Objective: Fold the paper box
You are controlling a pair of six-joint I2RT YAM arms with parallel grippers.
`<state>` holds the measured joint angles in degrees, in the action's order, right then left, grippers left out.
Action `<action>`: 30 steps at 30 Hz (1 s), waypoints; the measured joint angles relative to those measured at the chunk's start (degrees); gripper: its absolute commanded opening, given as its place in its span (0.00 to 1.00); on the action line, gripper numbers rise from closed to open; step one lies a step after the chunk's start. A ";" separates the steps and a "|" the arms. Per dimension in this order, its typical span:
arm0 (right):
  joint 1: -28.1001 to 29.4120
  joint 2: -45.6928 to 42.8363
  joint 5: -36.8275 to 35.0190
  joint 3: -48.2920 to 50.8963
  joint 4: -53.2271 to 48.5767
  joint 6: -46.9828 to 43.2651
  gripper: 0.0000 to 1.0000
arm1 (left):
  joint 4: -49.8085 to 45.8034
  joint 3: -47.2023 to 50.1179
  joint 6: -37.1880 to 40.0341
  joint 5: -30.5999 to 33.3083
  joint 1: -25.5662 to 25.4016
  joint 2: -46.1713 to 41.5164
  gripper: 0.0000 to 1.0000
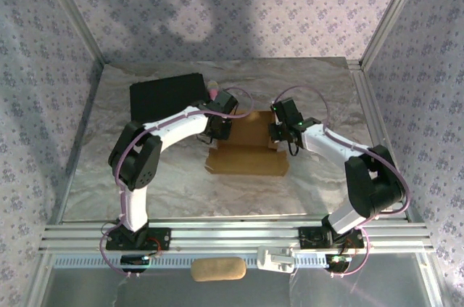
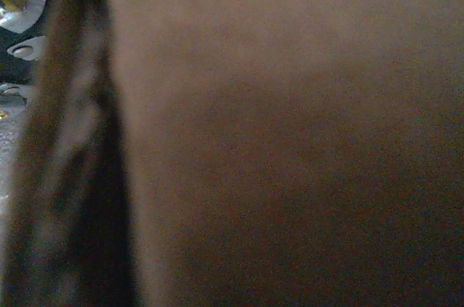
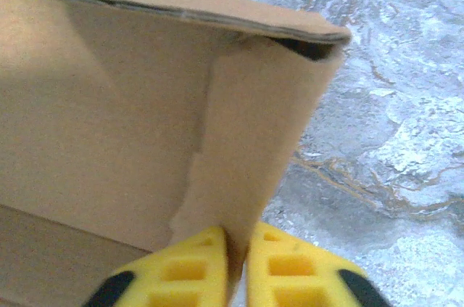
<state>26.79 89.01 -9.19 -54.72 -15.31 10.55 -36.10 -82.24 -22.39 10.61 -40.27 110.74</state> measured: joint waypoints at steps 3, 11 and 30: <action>1.29 0.24 -2.82 0.02 0.26 1.18 0.07 | -0.13 0.00 -0.22 0.20 0.00 0.00 0.00; 2.49 0.02 -3.91 1.01 0.74 3.37 0.29 | 0.17 -0.02 -0.22 0.59 0.00 0.00 0.00; 4.61 4.20 -11.10 -2.21 -3.17 7.80 0.00 | -0.15 -0.17 -0.52 0.96 -0.37 0.00 0.00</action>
<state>31.40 93.21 -20.29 -56.93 -18.48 18.35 -36.25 -82.41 -22.92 11.57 -40.64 110.74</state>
